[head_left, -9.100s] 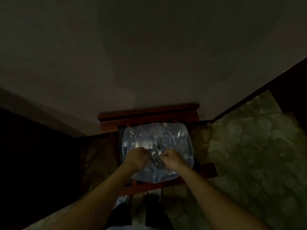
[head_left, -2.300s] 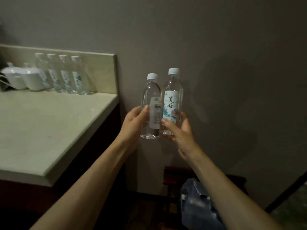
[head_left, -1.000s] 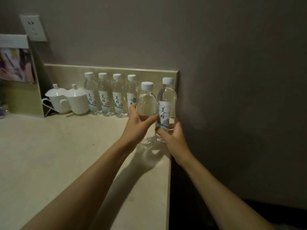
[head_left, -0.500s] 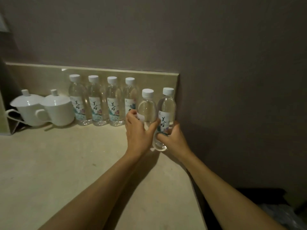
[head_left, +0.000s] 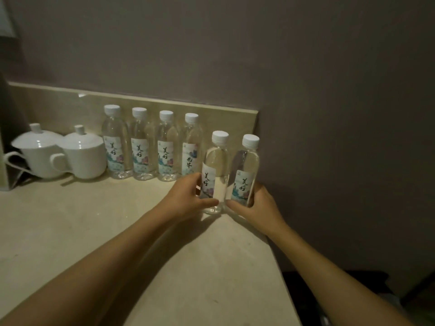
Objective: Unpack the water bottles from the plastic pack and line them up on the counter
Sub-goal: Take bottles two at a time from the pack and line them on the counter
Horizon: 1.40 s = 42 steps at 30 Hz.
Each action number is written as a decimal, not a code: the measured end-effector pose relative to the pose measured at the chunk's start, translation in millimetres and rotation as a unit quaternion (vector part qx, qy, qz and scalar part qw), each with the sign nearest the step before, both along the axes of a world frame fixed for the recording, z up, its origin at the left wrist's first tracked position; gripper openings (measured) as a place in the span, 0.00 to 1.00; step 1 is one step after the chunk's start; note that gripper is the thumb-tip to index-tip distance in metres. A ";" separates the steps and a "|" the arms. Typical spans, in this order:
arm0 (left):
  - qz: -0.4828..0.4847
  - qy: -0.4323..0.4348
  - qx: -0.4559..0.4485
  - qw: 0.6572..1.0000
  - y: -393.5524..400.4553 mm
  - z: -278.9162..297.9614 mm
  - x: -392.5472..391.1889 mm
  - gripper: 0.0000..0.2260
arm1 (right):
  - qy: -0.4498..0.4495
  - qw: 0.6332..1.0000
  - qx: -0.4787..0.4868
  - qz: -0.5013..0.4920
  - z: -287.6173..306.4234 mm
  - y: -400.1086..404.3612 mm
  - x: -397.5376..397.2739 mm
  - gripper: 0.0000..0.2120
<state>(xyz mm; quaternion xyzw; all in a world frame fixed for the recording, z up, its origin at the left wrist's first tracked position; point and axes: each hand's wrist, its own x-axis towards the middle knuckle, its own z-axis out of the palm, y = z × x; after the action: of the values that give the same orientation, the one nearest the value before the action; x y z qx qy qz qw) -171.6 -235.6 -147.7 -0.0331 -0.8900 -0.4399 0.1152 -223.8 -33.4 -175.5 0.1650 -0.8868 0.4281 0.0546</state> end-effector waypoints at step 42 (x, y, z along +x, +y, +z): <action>0.245 0.055 0.089 0.964 42.6 -23.0 -47.1 0.17 | 0.013 0.996 -0.052 -0.077 15.9 -37.6 -39.5 0.25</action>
<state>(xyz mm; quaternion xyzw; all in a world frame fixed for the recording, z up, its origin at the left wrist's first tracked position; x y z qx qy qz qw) -218.7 -193.0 -170.7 0.1722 -0.8206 -0.4728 0.2709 -263.3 -71.1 -159.6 0.0988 -0.8727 0.4660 0.1073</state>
